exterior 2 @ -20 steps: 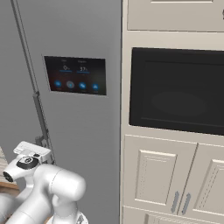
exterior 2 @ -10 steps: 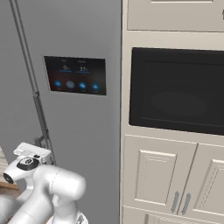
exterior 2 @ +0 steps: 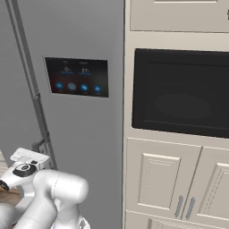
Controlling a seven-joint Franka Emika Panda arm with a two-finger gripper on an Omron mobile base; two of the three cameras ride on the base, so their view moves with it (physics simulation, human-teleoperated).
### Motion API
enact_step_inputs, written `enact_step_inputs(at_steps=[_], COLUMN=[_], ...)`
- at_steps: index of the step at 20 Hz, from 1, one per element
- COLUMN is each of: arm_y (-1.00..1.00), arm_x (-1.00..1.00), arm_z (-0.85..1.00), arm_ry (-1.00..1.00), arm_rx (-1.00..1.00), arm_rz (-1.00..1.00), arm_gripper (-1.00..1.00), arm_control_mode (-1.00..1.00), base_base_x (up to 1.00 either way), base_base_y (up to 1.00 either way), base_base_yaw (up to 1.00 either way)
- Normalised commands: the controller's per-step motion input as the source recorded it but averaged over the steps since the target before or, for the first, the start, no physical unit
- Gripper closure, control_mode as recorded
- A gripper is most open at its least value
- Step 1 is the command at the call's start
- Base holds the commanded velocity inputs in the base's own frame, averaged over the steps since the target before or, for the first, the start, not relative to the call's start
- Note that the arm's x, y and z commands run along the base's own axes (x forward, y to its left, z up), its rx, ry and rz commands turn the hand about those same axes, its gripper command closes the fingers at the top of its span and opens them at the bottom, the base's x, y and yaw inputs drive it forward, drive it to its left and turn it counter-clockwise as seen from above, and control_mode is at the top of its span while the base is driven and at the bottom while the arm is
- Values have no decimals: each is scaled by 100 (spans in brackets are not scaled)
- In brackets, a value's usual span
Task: Open the freezer door, pick up the ice cube tray from the freezer, and place it on the dining counter.
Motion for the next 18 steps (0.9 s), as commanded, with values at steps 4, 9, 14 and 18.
enact_step_inputs(at_steps=[4, 9, 14, 18], arm_y=[23, 23, 25, 31], arm_x=[-16, -21, -26, -23], arm_z=[0, 0, 0, -4], arm_ry=[0, 0, 0, 0], arm_rx=[0, 0, 0, 0], arm_rz=[0, 0, 0, 0], arm_gripper=[100, 100, 100, 100], arm_control_mode=[-100, -100, -100, -100], base_base_x=[0, 0, 0, 0], base_base_y=[0, 0, 0, 0], base_base_yaw=[0, 0, 0, 0])
